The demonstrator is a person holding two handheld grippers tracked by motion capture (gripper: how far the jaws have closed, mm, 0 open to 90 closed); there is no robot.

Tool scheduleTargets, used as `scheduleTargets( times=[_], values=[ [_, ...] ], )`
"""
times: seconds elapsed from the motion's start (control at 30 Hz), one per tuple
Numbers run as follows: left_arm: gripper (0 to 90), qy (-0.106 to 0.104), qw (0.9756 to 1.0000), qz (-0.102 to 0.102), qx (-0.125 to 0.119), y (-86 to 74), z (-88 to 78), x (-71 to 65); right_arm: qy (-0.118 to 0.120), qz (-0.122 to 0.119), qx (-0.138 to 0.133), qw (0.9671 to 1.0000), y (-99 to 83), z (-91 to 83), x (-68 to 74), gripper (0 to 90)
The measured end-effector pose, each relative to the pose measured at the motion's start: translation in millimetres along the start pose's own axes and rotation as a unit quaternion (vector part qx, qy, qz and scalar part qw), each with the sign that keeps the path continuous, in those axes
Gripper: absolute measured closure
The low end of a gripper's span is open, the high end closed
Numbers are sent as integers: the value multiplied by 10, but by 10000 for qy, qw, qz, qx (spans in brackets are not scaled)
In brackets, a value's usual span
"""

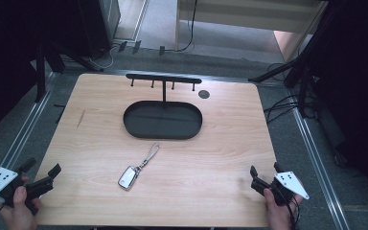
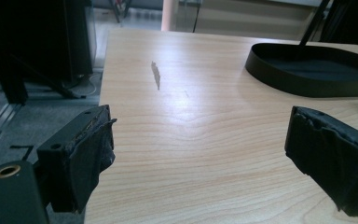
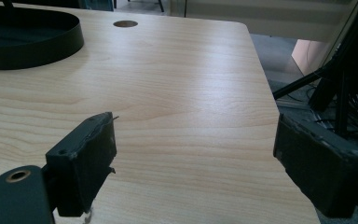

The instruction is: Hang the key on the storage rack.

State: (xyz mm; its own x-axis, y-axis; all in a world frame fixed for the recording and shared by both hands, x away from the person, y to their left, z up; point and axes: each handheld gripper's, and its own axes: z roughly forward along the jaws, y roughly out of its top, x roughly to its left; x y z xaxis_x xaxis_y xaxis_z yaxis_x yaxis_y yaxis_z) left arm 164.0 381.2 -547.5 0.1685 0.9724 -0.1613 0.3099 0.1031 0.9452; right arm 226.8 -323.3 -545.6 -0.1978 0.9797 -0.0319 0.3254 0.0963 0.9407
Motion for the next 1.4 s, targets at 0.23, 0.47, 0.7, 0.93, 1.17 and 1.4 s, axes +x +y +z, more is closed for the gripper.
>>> scheduleTargets(
  times=[0.23, 0.47, 0.7, 0.93, 1.17, 1.4],
  values=[
    [80, -151, 9999, -46, -61, 139, 36, -190, 18, -22, 13, 10000, 1, 3, 3, 129],
    [81, -196, 9991, 293, 220, 297, 119, -483, 9, -24, 5, 10000, 1, 3, -1, 129],
    [81, -357, 9946, 718, 661, 442, 211, -740, -3, -9, 3, 10000, 0, 1, 1, 130],
    [81, -585, 9864, 1031, 1137, 592, 343, -994, -20, 9, 5, 10000, 0, 1, 0, 129],
    [80, -714, 9695, 1386, 1890, 757, 557, -1265, -20, 20, 5, 10000, 1, 1, 1, 129],
    [70, -743, 9538, 1597, 2433, 792, 722, -1450, -15, 19, 0, 10000, 0, 1, -2, 130]
  ],
)
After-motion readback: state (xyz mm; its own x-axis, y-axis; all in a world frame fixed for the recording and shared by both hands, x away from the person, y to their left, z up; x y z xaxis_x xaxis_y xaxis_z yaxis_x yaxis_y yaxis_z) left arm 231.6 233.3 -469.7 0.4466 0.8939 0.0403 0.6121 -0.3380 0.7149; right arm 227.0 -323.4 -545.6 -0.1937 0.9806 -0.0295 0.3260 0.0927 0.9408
